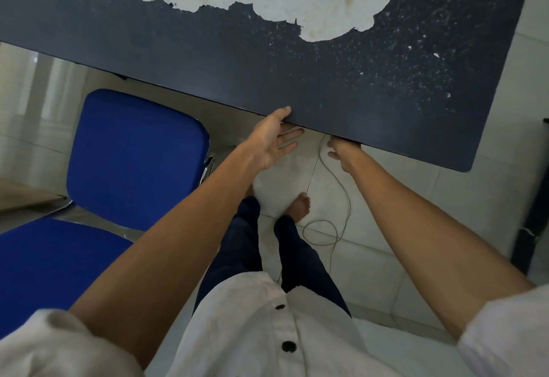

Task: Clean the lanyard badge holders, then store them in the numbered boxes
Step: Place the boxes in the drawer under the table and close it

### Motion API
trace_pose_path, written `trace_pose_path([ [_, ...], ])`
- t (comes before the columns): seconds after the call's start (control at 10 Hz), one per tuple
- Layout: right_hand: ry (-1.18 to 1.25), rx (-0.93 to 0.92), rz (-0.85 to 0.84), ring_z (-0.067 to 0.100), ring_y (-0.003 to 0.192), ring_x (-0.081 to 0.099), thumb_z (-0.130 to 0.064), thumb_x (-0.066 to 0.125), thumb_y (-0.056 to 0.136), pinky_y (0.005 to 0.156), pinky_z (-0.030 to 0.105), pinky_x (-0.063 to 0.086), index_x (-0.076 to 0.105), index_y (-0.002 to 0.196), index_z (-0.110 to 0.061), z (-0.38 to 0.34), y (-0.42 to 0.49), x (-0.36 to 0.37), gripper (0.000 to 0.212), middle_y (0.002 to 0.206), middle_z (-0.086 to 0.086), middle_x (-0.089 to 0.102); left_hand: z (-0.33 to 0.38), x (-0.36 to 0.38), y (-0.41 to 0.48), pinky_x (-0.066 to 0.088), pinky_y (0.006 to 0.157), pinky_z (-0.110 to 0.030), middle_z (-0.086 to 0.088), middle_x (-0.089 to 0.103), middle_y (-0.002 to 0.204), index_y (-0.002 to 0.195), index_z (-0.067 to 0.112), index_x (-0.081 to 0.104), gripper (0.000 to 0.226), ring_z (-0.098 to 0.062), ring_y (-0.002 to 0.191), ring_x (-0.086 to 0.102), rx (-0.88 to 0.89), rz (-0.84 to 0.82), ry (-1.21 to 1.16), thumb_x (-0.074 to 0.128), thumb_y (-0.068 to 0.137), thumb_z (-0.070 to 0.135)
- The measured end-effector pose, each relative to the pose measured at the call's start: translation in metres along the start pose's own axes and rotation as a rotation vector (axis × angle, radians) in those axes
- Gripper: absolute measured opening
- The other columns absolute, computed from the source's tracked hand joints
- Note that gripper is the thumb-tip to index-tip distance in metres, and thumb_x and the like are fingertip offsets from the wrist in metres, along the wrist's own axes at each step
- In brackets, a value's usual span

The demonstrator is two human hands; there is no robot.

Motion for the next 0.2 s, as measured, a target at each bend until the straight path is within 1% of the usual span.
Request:
trace_pose_path([
  [0.1, -0.212, 0.011, -0.161, 0.020, 0.121, 0.050, -0.043, 0.048, 0.095, 0.081, 0.034, 0.050, 0.042, 0.139, -0.024, 0.000, -0.021, -0.007, 0.048, 0.143, -0.002, 0.043, -0.007, -0.005, -0.006, 0.051, 0.085, -0.034, -0.005, 0.059, 0.132, 0.139, 0.016, 0.042, 0.049, -0.019, 0.108, 0.062, -0.061, -0.024, 0.102, 0.046, 0.097, 0.042],
  [0.2, -0.478, 0.006, -0.309, 0.023, 0.125, 0.047, -0.049, 0.049, 0.094, 0.092, 0.034, 0.048, 0.040, 0.142, -0.012, -0.005, -0.038, -0.024, 0.061, 0.145, 0.004, 0.042, -0.010, -0.007, -0.014, 0.049, 0.090, -0.034, -0.004, 0.057, 0.133, 0.141, 0.014, 0.039, 0.055, -0.018, 0.106, 0.061, -0.033, 0.054, 0.308, 0.045, 0.097, 0.046],
])
Point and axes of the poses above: each hand's wrist, its own y-axis towards the middle knuckle, its own x-axis out of the palm, z = x × y, the point moved 3 cm from there along y, towards the middle knuckle
